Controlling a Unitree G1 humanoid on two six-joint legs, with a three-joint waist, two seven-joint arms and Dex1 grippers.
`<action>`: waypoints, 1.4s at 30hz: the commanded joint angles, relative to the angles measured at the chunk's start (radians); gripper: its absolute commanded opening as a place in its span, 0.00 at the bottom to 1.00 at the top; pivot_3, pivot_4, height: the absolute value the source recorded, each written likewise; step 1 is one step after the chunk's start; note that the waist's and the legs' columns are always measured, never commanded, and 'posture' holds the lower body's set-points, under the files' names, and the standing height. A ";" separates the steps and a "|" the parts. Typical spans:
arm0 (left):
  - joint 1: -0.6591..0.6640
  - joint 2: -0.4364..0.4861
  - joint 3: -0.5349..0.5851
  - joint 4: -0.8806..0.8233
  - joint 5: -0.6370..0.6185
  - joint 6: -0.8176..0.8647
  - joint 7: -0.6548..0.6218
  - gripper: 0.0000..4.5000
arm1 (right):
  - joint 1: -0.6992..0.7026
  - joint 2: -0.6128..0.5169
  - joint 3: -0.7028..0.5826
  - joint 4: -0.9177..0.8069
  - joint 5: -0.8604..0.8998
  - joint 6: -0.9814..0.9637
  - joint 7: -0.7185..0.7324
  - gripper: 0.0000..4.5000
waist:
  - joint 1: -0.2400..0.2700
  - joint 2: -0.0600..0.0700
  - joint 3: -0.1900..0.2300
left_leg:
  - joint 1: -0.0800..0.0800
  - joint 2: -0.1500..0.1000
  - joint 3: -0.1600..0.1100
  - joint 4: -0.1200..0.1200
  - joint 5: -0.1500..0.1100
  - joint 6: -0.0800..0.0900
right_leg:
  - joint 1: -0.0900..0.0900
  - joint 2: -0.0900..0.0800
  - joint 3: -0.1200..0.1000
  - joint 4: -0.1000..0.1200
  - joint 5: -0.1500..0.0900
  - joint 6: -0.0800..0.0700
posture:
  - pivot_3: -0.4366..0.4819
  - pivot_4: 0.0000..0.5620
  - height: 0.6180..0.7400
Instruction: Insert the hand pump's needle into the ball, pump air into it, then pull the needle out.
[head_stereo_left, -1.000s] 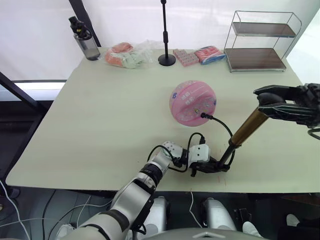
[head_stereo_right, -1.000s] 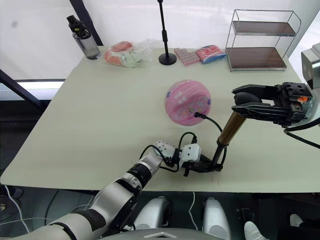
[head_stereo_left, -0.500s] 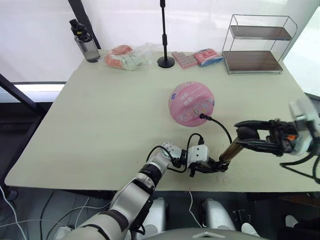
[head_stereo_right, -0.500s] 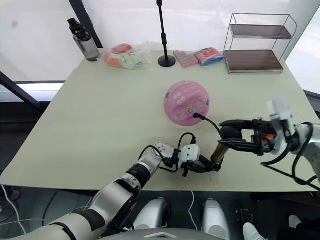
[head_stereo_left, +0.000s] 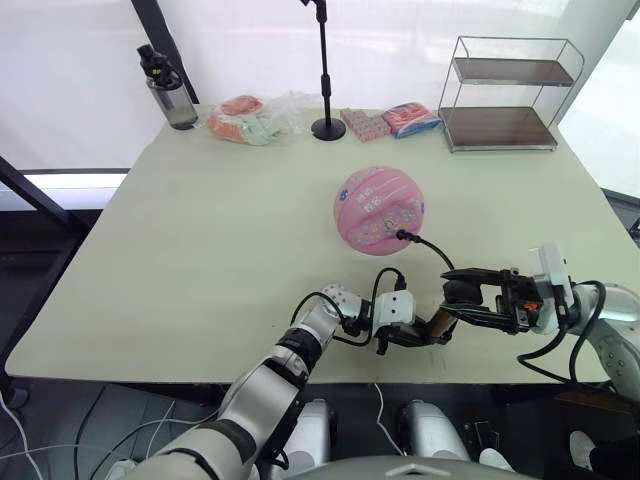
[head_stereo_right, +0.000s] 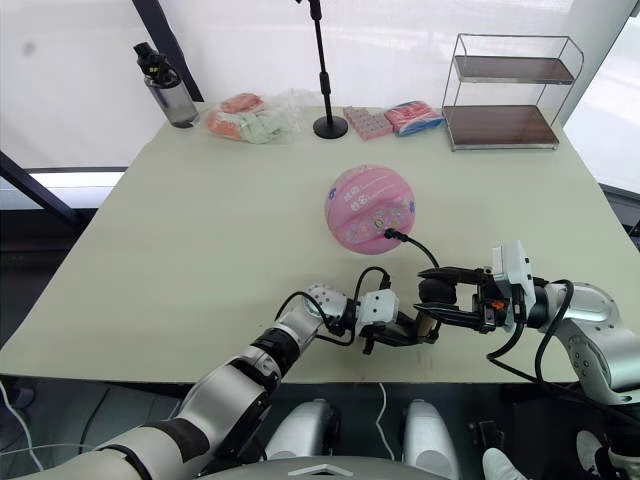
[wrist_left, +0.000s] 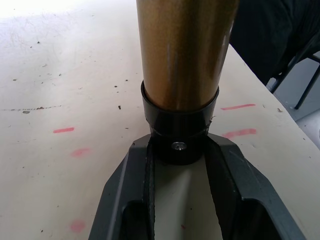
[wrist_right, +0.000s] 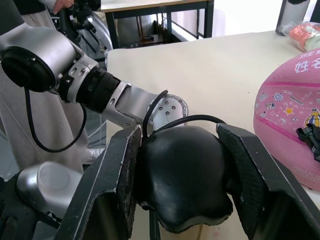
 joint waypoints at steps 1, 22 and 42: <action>0.025 0.010 -0.039 0.037 0.043 0.009 -0.010 0.26 | -0.021 -0.054 -0.072 -0.016 0.029 0.067 -0.009 0.43 | 0.000 0.000 0.000 | 0.000 0.000 0.000 0.000 0.000 0.000 | 0.000 0.000 0.000 0.000 0.000 0.000 | 0.48 0.27 1.00; 0.023 0.008 -0.034 0.044 0.025 0.032 -0.059 0.26 | -0.444 -0.313 -0.365 -0.043 0.528 0.516 -0.047 0.43 | 0.013 0.008 0.007 | -0.017 -0.001 -0.001 0.002 0.000 0.000 | -0.016 -0.003 -0.001 0.001 0.001 0.000 | 0.48 0.27 1.00; 0.016 0.007 -0.043 0.045 0.035 0.033 -0.018 0.26 | -0.387 -0.318 -0.303 -0.068 0.422 0.596 -0.007 0.43 | 0.013 0.012 0.010 | -0.019 -0.003 0.000 0.002 0.000 0.000 | -0.018 -0.004 -0.002 0.001 0.001 0.000 | 0.48 0.27 1.00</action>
